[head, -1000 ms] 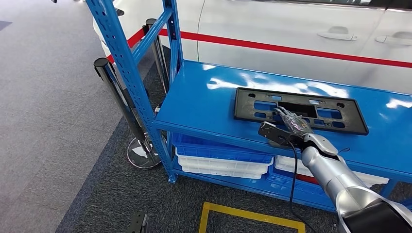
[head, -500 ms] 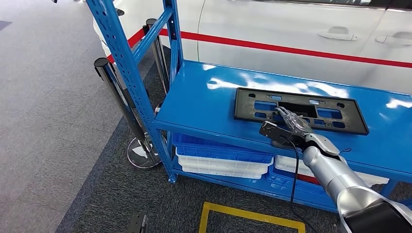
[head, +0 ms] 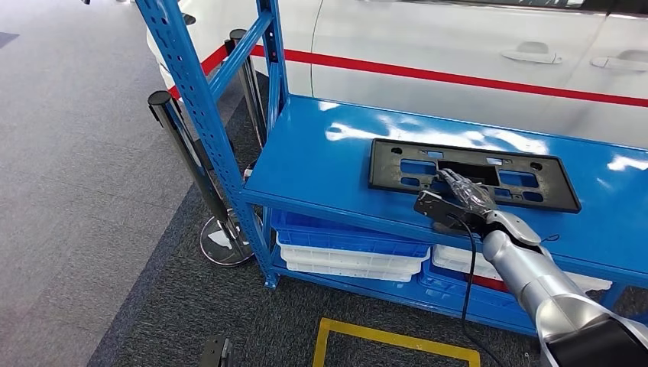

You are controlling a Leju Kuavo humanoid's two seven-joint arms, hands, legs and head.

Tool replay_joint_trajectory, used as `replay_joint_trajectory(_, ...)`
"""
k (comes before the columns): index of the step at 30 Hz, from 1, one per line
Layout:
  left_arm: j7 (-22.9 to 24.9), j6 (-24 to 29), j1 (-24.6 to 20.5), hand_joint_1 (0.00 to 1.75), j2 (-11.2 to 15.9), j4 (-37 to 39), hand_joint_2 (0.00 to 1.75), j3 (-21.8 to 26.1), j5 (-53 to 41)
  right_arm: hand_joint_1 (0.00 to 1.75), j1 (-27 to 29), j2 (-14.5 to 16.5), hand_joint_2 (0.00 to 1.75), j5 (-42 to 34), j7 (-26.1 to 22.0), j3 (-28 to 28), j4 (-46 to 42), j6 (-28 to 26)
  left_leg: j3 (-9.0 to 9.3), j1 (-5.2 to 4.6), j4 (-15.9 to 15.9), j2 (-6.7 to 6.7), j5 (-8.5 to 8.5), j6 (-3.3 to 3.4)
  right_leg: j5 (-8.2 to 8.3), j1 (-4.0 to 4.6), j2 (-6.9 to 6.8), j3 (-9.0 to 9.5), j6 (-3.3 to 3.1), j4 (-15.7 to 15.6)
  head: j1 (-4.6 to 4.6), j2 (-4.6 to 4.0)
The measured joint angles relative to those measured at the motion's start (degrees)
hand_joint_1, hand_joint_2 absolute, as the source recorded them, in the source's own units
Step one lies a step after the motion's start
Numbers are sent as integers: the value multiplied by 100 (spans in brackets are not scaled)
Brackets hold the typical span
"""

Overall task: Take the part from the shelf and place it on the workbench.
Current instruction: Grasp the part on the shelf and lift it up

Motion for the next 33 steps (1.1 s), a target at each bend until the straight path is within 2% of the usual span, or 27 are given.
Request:
replay_joint_trajectory(14, -62, -14, -25, 0, 0, 0, 0, 0, -8, 0, -14, -48, 175, -6, 2, 4, -21, -26, -2, 0, 0, 0, 0, 0, 0, 0, 0, -2, 0, 0, 0, 0)
replay_joint_trajectory(21, -122, 261, -76, 0, 0, 0, 0, -21, -104, 0, -39, -47, 175, -3, 31, 8, -31, -60, -4, 0, 0, 0, 0, 0, 0, 0, 0, -4, 0, 0, 0, 0)
replay_joint_trajectory(29, -252, -121, -110, 0, 22, 0, 0, -12, 10, 0, -12, -48, 175, 7, 50, 11, -31, -111, -7, 0, 0, 0, 0, 0, 0, 0, 0, -8, 0, 0, 0, 1)
replay_joint_trajectory(33, -87, -6, -129, 0, 57, 0, 175, -9, -8, 0, 8, -48, 175, 13, 62, 11, -31, -120, -7, 0, 0, 0, 0, 0, 0, 0, 0, -8, 0, 0, 0, 1)
